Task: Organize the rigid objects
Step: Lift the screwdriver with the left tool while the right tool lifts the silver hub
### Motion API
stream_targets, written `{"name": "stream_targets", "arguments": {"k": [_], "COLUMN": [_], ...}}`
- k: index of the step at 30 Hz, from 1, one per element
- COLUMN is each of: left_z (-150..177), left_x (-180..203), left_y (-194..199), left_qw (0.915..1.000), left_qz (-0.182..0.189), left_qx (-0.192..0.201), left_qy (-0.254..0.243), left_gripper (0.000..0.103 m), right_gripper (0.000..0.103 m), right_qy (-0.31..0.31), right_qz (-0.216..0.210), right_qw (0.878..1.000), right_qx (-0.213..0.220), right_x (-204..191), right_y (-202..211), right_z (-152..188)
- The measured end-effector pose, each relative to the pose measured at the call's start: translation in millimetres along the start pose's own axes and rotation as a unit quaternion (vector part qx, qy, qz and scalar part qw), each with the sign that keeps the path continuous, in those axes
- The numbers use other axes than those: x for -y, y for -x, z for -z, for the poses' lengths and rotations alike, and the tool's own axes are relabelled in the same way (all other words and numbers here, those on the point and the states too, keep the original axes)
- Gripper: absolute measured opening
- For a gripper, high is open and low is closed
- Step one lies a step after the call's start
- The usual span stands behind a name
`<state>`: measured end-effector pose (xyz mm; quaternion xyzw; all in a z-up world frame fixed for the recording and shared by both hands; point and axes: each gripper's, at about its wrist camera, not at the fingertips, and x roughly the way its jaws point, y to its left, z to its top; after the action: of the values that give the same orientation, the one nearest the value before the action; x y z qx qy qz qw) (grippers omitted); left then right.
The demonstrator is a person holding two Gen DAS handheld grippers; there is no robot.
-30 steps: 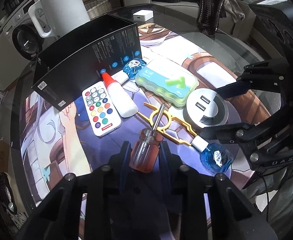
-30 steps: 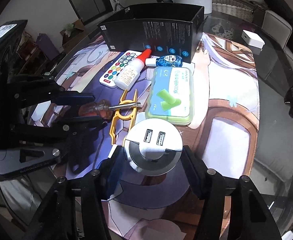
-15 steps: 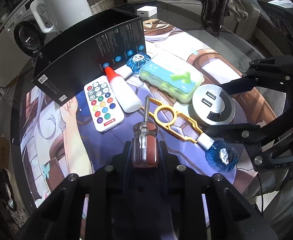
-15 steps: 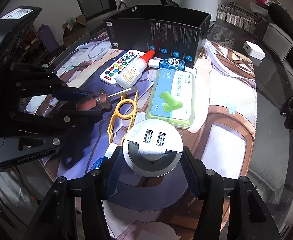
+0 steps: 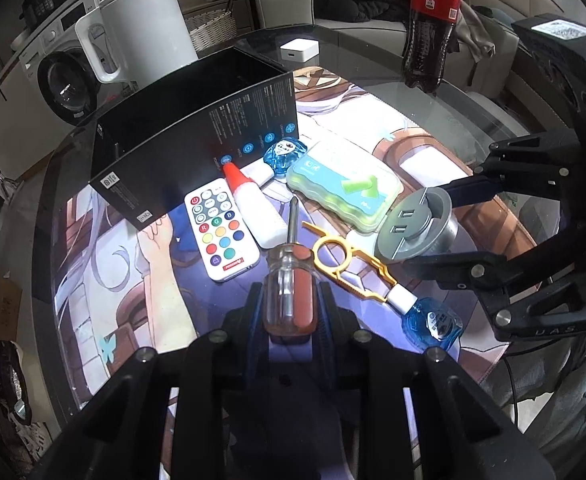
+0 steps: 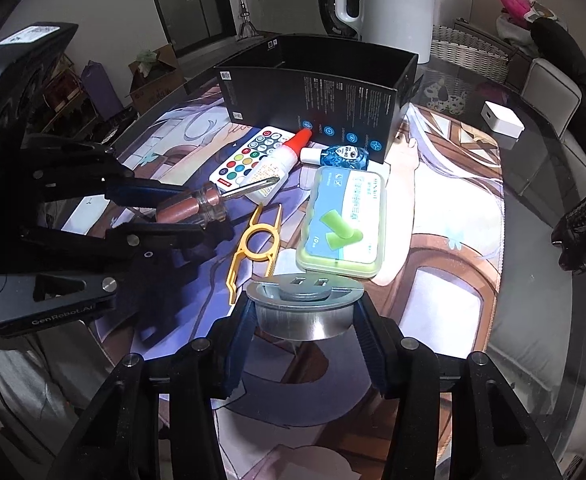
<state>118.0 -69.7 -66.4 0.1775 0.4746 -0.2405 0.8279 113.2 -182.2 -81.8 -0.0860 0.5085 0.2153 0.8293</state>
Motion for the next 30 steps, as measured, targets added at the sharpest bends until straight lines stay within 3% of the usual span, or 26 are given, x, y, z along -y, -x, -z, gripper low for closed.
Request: {"name": "stream_targets", "arguments": {"k": [8, 16, 23, 30], "left_z": [-5.2, -10.2, -7.7, -2.8], "left_x": [-4.1, -9.6, -14.3, -21.9], "left_y": [17.6, 56.8, 94.8, 122.6], "left_qw": [0.9992, 0.9911, 0.9737, 0.9525], "left_qz": [0.004, -0.019, -0.036, -0.054], "left_qx": [0.038, 0.131, 0.224, 0.297], "left_qy": [0.009, 0.018, 0.023, 0.040], "left_gripper": [0.023, 0.023, 0.023, 0.023], "right_gripper": [0.050, 0.050, 0.050, 0.050], "right_qy": [-0.006, 0.010, 0.037, 0.063], "right_qz": [-0.007, -0.025, -0.026, -0.010], "right_qw": [0.999, 0.990, 0.966, 0.931], "right_qx": [0.035, 0.137, 0.253, 0.359], "right_x": [0.1, -11.4, -22.2, -35.6], "right_y": [15.7, 56.6, 100.9, 138.4], "right_z": [-4.9, -11.4, -10.1, 3.4]}}
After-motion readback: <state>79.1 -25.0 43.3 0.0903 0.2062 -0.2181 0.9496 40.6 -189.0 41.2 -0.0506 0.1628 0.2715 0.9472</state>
